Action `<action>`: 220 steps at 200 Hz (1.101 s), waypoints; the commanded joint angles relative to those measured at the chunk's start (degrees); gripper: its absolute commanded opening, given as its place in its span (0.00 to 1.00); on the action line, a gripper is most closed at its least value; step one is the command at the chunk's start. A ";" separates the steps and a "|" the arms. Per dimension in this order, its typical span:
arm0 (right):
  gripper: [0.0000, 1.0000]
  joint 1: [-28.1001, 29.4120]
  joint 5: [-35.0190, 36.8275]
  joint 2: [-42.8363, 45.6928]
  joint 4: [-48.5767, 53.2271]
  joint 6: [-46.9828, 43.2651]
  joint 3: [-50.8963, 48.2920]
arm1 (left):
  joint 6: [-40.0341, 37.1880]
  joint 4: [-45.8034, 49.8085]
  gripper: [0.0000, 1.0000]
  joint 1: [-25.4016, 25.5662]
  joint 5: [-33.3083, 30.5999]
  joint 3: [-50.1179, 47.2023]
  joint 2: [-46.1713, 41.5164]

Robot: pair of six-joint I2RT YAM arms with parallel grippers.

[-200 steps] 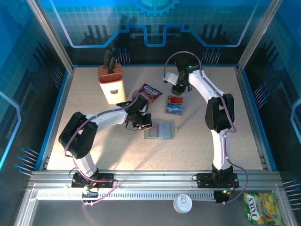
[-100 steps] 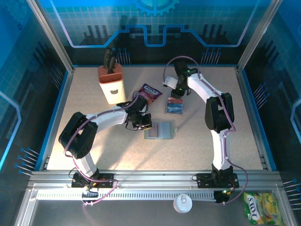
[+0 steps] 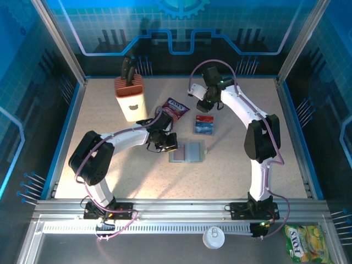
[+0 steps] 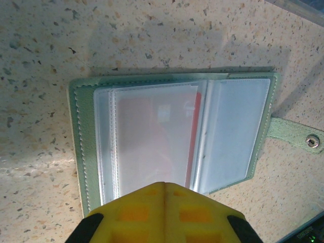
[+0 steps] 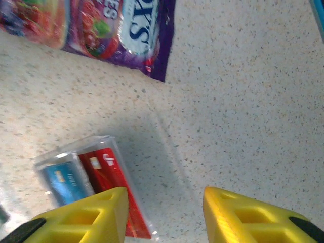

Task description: Take the credit cards out of the card holder

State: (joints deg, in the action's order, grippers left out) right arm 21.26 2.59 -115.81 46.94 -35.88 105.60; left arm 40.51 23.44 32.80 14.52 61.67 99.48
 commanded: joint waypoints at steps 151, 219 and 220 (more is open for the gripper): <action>0.30 8.21 -24.51 20.30 -30.01 62.53 -40.69 | -0.47 -8.99 0.39 -0.42 -2.13 -10.76 -8.93; 0.25 9.94 -27.29 19.91 -36.41 72.26 -47.38 | 4.94 -12.18 0.29 -1.22 -2.33 -13.50 -6.83; 0.25 9.94 -27.33 19.87 -36.35 72.31 -47.40 | 5.06 -12.36 0.29 -1.28 -2.23 -13.55 -6.84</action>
State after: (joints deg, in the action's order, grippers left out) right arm 30.59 -22.24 -97.03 14.06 30.52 60.18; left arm 42.70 13.43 32.38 12.67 50.13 91.59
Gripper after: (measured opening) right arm 0.255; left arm 0.295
